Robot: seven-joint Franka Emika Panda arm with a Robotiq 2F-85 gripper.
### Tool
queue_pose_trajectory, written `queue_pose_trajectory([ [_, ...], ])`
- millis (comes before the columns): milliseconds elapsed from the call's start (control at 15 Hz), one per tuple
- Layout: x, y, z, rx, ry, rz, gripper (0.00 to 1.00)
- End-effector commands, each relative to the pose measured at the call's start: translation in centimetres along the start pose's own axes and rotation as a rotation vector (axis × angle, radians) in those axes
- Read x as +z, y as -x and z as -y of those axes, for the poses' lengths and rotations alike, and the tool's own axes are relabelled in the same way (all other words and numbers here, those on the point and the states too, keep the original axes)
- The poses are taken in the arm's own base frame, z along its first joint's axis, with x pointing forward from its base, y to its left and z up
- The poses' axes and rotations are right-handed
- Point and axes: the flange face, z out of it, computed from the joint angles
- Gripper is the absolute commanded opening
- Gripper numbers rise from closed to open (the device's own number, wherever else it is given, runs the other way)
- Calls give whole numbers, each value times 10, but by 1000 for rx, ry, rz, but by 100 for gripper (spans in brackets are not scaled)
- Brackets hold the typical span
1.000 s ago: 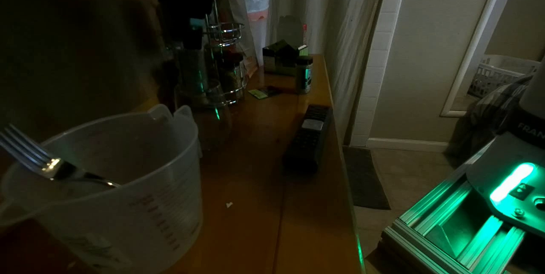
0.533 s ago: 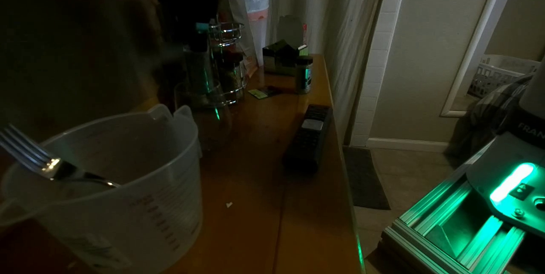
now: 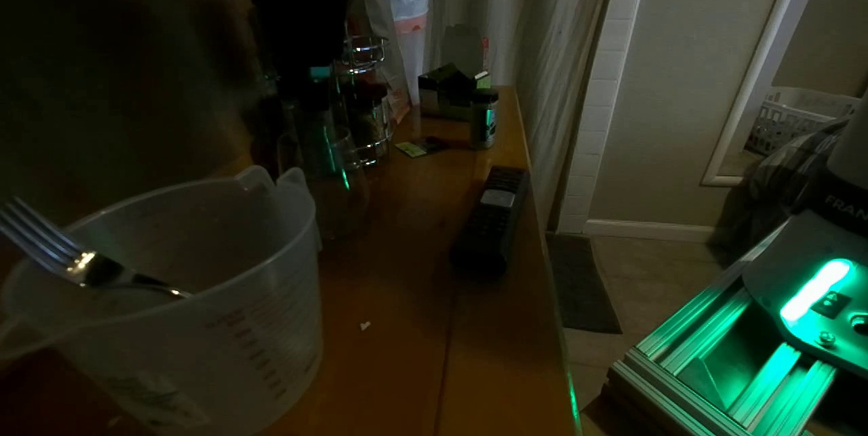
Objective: Pick up a spice bottle from the spice rack and place it inside the glass cup
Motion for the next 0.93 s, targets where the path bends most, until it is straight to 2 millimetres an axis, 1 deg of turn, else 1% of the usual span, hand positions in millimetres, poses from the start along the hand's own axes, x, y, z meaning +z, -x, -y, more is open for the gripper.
queue_pose_trajectory([
  [0,6,-5,-7,8,8,36,26],
  [400,17,-4,-9,23,-4,35,26],
  [867,25,2,-15,50,10,3,26],
])
